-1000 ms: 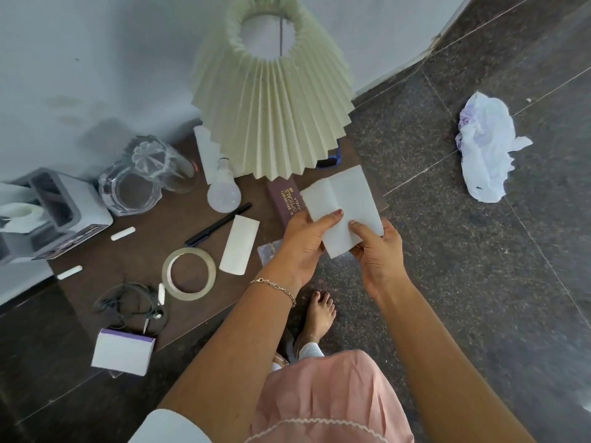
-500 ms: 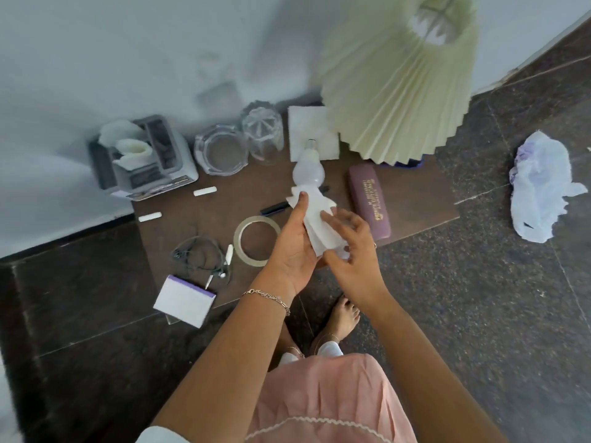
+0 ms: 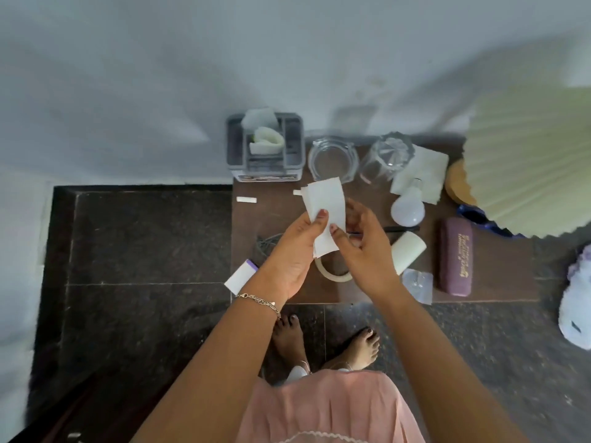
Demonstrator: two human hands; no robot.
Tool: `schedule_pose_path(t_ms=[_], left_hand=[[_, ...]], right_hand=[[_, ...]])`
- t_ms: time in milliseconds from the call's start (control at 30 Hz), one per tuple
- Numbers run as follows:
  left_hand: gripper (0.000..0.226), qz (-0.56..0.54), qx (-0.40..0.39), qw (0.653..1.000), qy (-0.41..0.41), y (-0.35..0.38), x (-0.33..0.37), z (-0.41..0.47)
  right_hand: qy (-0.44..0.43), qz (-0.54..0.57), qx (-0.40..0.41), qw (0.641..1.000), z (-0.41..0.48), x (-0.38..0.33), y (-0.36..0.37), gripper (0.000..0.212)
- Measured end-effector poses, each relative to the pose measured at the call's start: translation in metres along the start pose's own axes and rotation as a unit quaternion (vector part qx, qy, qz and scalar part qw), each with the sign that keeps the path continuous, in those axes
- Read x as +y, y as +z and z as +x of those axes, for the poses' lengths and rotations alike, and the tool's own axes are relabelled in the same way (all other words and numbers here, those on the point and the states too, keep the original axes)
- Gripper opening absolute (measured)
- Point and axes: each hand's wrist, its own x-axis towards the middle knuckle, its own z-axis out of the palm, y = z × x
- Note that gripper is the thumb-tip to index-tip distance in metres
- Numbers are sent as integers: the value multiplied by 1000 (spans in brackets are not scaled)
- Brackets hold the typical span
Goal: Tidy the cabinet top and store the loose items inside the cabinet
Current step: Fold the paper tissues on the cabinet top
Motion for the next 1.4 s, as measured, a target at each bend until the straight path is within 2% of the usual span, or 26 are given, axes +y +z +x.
schedule_pose_path(t_ms=[133, 267, 333, 400, 467, 567, 667, 833, 1067, 1267, 1400], left_hand=[[28, 51, 9, 998, 34, -28, 39, 0], [18, 161, 77, 981, 82, -50, 84, 7], [14, 259, 126, 952, 99, -60, 103, 14], [17, 366, 158, 910, 116, -69, 118, 24], [21, 425, 174, 878, 134, -74, 129, 32], [24, 439, 180, 868, 148, -78, 139, 41], [24, 459, 189, 853, 159, -80, 139, 48], [30, 419, 222, 864, 169, -84, 125, 51], [24, 349, 226, 888, 197, -85, 117, 52], [27, 338, 248, 880, 223, -77, 107, 53], [25, 343, 261, 873, 227, -57, 90, 50]], right_hand=[[-33, -6, -3, 999, 33, -33, 21, 17], [-64, -54, 5, 996, 70, -55, 39, 11], [-80, -80, -7, 994, 88, -64, 49, 15], [-99, -130, -15, 986, 104, -73, 57, 19], [-129, -197, -20, 972, 117, -81, 64, 13], [-160, -275, -24, 948, 128, -86, 68, 9], [-165, -302, -33, 939, 132, -82, 67, 18], [-163, -321, -41, 932, 136, -76, 66, 18], [-167, -303, -29, 938, 136, -70, 66, 19], [-162, -231, 33, 959, 115, -63, 57, 27], [-135, -200, 82, 967, 95, -54, 43, 22]])
